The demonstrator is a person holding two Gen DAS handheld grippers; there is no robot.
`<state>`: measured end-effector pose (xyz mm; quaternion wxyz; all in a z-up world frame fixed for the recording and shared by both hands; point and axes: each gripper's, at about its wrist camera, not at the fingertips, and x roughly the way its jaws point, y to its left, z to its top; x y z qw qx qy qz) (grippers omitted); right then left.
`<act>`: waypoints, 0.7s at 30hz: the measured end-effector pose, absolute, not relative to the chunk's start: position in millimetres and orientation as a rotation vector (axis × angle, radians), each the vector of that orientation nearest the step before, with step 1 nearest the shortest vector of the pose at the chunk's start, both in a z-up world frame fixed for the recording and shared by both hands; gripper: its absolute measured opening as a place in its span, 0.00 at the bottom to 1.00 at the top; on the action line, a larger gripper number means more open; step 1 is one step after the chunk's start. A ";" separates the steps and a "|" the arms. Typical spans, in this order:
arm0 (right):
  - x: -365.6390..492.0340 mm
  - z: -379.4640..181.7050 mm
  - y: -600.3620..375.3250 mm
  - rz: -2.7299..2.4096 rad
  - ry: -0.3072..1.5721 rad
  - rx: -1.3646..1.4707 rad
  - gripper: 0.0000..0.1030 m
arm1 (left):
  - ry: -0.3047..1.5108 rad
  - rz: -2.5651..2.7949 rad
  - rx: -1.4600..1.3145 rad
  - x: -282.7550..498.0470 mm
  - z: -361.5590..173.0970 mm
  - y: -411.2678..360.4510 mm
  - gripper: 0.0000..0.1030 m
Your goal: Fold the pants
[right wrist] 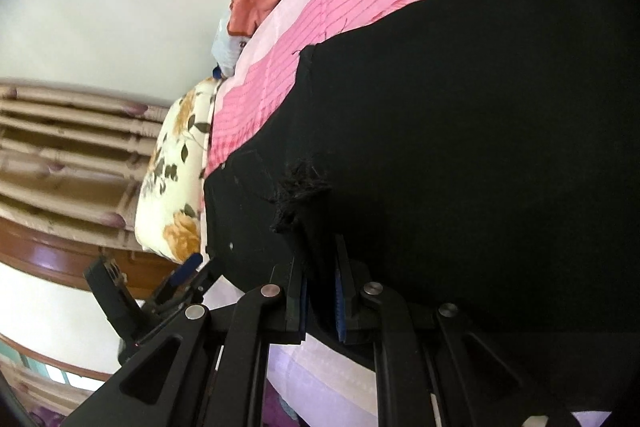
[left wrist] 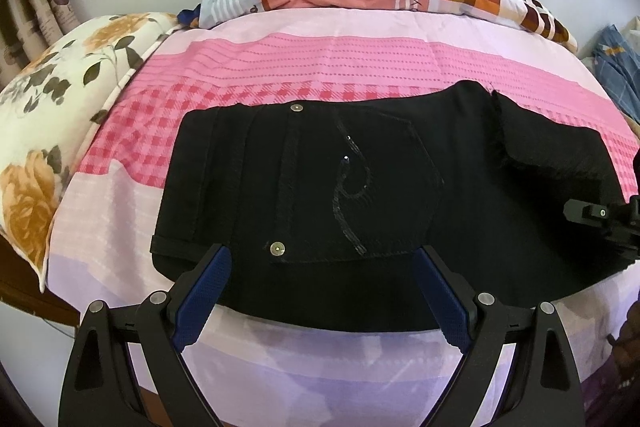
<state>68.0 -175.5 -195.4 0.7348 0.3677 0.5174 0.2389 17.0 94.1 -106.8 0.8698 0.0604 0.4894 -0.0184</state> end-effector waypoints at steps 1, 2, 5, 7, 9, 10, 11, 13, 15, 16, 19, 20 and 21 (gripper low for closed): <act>68.1 -194.8 -173.1 0.526 1.140 0.794 0.12 | 1.024 -0.039 0.130 16.8 -107.4 93.4 0.89; 68.5 -194.7 -171.3 0.527 1.142 0.785 0.12 | 1.027 -0.039 0.133 16.9 -108.3 93.3 0.89; 68.9 -196.4 -168.6 0.528 1.154 0.775 0.13 | 1.038 -0.044 0.135 17.6 -110.5 93.1 0.89; 69.4 -196.9 -166.8 0.528 1.160 0.774 0.13 | 1.044 -0.046 0.134 17.9 -111.5 92.9 0.89; 67.9 -197.1 -166.7 0.528 1.162 0.773 0.14 | 1.044 -0.046 0.137 17.9 -111.7 93.0 0.89; 67.9 -196.8 -165.2 0.529 1.164 0.769 0.14 | 1.045 -0.045 0.136 18.1 -111.9 93.1 0.89; 67.4 -197.3 -164.2 0.529 1.167 0.765 0.14 | 1.045 -0.045 0.134 18.0 -111.9 93.0 0.89; 66.9 -196.8 -162.6 0.533 1.172 0.757 0.14 | 1.048 -0.046 0.130 17.9 -112.3 93.3 0.89; 66.3 -196.5 -159.6 0.540 1.177 0.747 0.14 | 1.051 -0.047 0.125 18.0 -113.4 94.7 0.89; 65.9 -196.0 -157.4 0.541 1.180 0.737 0.14 | 1.051 -0.047 0.124 17.8 -113.6 94.6 0.89; 65.2 -196.3 -152.1 0.548 1.190 0.724 0.16 | 1.052 -0.046 0.127 18.3 -114.0 95.8 0.89; 65.2 -196.6 -150.4 0.548 1.194 0.720 0.16 | 1.053 -0.047 0.126 18.3 -114.2 95.9 0.89; 64.9 -197.0 -149.6 0.550 1.197 0.716 0.16 | 1.053 -0.047 0.126 18.4 -114.3 95.8 0.89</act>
